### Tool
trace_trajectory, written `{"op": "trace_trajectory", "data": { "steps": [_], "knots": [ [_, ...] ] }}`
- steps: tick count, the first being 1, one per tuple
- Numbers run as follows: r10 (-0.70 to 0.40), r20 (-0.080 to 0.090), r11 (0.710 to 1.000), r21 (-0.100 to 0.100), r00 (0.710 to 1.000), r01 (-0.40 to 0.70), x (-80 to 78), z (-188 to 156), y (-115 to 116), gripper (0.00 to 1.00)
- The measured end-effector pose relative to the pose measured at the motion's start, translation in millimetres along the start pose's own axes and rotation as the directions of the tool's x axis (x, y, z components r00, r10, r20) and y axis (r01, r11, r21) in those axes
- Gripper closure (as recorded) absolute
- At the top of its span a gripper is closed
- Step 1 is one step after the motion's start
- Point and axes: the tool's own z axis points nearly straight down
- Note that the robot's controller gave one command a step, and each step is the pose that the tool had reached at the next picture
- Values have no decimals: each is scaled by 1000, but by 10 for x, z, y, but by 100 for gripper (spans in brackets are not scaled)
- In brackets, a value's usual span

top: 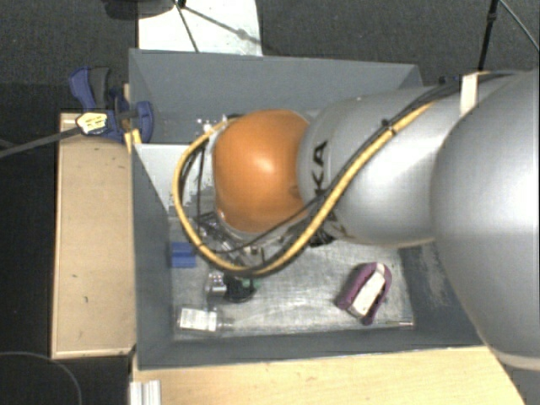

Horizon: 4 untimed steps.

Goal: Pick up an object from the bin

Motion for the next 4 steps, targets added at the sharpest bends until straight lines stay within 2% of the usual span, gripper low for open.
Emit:
{"op": "trace_trajectory", "data": {
  "steps": [1, 2, 3, 4],
  "knots": [
    [-146, 5, 989, 2, 989, 146, 35, 1038, -597, 0],
    [-16, 6, 1000, 1, 1000, 16, -138, 1019, -1271, 0],
    [178, 9, 984, -2, 984, -178, -180, 1018, -1133, 0],
    [182, 6, 983, -4, 983, -182, -177, 1010, -1122, 100]
  ]
}}
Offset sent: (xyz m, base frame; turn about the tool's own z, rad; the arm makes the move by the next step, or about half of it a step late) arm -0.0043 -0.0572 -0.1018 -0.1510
